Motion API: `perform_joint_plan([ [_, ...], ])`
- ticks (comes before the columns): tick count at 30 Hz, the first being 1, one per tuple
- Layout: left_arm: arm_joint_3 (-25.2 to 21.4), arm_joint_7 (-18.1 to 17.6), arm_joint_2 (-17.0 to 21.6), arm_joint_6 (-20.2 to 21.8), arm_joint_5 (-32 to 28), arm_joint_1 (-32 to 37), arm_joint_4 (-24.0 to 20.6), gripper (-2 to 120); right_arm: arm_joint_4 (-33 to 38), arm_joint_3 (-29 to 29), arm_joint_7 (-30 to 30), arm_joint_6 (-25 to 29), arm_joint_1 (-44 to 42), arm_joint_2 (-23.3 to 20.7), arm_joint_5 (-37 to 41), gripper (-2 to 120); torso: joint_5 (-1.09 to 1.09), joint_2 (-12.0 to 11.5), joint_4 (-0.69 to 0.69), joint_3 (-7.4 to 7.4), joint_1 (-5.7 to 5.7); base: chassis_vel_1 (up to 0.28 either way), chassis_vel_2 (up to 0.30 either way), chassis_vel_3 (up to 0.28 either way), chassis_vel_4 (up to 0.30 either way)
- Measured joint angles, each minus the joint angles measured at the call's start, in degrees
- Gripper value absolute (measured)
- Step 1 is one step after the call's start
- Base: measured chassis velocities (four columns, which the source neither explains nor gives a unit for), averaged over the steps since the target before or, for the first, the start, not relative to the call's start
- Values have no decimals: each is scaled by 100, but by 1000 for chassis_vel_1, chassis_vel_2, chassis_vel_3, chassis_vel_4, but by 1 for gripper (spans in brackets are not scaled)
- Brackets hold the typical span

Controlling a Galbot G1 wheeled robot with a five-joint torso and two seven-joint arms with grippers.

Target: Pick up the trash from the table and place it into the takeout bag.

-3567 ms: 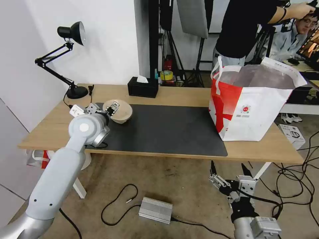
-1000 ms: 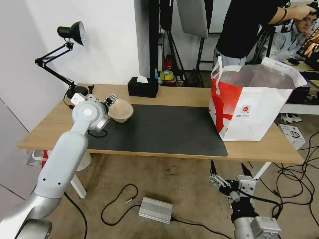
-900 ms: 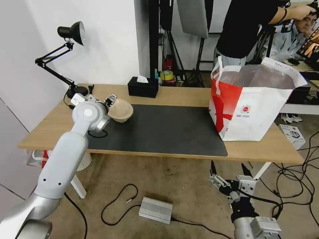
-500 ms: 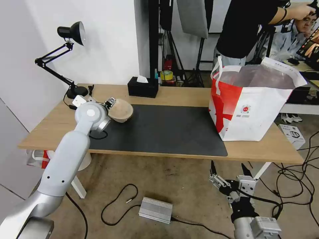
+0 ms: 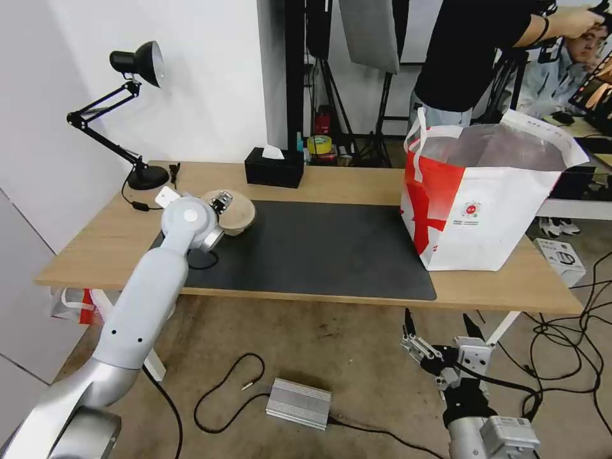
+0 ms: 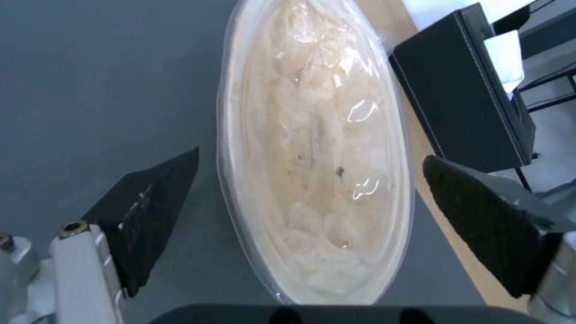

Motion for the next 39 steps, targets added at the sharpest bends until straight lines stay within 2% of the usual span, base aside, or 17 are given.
perform_joint_plan([
  [11, 58, 15, -144, 1, 73, -162, 315, 100, 0, 0, 0, 0, 0, 0, 0, 100, 0, 0, 0, 0, 0, 0, 0, 0, 0],
  [23, 63, 0, -75, 7, 59, -175, 356, 100, 0, 0, 0, 0, 0, 0, 0, 100, -1, 0, 0, 0, 0, 0, 0, 0, 0],
  [39, 109, -27, -240, 27, 59, -218, 526, 100, 0, 0, 0, 0, 0, 0, 0, 100, 0, 0, 0, 0, 0, 0, 0, 0, 0],
])
